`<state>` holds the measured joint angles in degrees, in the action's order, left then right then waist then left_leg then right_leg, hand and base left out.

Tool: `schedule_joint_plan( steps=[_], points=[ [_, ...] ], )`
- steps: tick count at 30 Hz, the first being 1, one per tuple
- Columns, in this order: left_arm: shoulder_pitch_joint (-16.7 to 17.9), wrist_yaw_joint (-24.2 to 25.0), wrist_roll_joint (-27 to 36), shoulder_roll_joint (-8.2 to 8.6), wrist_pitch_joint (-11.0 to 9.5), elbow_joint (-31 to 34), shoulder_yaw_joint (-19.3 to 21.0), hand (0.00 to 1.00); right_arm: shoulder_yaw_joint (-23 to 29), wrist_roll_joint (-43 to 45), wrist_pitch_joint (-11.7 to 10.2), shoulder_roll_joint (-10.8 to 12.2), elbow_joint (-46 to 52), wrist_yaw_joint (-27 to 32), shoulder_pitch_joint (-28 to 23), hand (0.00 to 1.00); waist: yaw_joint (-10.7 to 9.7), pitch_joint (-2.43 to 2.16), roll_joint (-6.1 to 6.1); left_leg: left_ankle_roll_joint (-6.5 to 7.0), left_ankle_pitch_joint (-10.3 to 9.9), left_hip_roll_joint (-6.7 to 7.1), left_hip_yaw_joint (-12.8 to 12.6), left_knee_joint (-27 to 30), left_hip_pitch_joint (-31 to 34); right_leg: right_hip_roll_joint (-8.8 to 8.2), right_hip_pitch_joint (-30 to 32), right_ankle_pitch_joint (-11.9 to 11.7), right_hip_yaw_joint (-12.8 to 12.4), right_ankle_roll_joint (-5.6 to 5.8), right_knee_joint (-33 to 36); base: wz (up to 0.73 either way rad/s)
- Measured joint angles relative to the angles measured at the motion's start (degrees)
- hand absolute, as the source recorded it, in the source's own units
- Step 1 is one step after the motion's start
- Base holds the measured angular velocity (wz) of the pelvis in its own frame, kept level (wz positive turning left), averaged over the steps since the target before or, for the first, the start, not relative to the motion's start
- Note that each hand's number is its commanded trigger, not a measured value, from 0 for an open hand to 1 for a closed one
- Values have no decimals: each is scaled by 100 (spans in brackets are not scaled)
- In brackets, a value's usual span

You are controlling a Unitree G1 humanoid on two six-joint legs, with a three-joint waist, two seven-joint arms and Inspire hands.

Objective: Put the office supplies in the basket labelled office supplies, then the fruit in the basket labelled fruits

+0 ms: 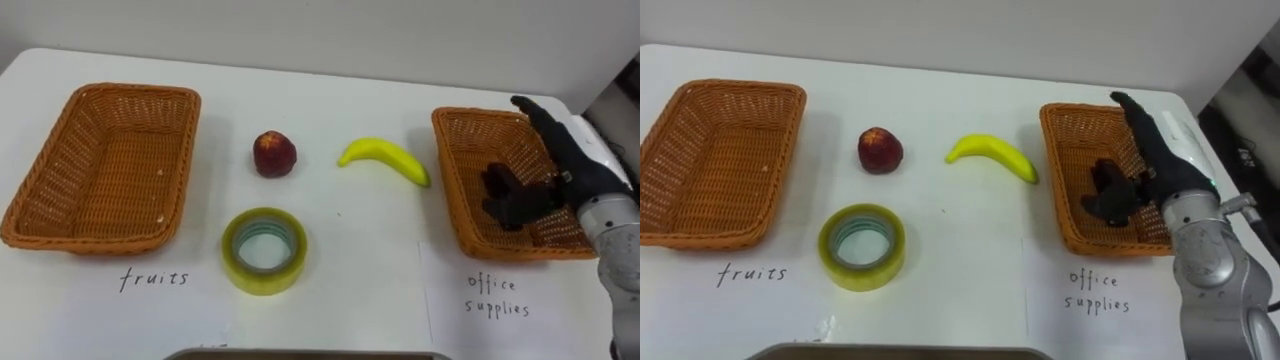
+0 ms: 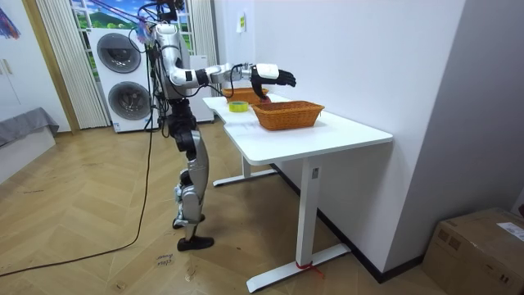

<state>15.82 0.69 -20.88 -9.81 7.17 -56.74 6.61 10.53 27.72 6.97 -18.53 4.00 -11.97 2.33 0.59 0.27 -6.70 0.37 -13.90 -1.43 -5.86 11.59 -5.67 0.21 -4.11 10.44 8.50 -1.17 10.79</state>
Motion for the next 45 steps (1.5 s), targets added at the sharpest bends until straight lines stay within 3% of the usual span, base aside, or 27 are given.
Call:
schedule_joint_plan(
  steps=[12, 24, 33, 42, 45],
  points=[
    [-19, -17, -1, 5, -13, 65, 2, 0, 15, -294, -2, -32, 185, 200, 131, 0, -6, -12, 101, 0, 0, -9, -1, -8, -1, -5, 8, -7, 17, -3, 67, 0],
    [-123, -56, 120, -14, -22, 48, -4, 0, -10, -488, -8, -32, 330, 463, 642, 0, 9, -4, 87, 4, 3, -4, 45, 13, -13, -17, 12, -3, 47, -2, 181, 0],
    [-73, -163, 117, -44, -15, 30, -218, 0, -457, -515, 0, -20, 698, 494, 643, 0, 244, 4, 85, 4, 2, 3, 51, 9, -1, -10, -10, -4, 52, -2, 95, 0],
    [-89, -289, 119, -38, -14, 21, -361, 0, -946, -880, -7, 93, 699, 495, 645, 0, 447, 7, 61, 5, 3, 11, 265, 36, 97, -26, 7, -4, 256, -1, 76, 11],
    [-92, -302, 119, -35, -6, 32, -469, 0, -1159, -944, -5, 93, 699, 494, 666, 0, 472, 33, 102, 5, 2, 12, 312, 83, 138, -31, 18, -4, 284, -1, 77, 10]
  ],
)
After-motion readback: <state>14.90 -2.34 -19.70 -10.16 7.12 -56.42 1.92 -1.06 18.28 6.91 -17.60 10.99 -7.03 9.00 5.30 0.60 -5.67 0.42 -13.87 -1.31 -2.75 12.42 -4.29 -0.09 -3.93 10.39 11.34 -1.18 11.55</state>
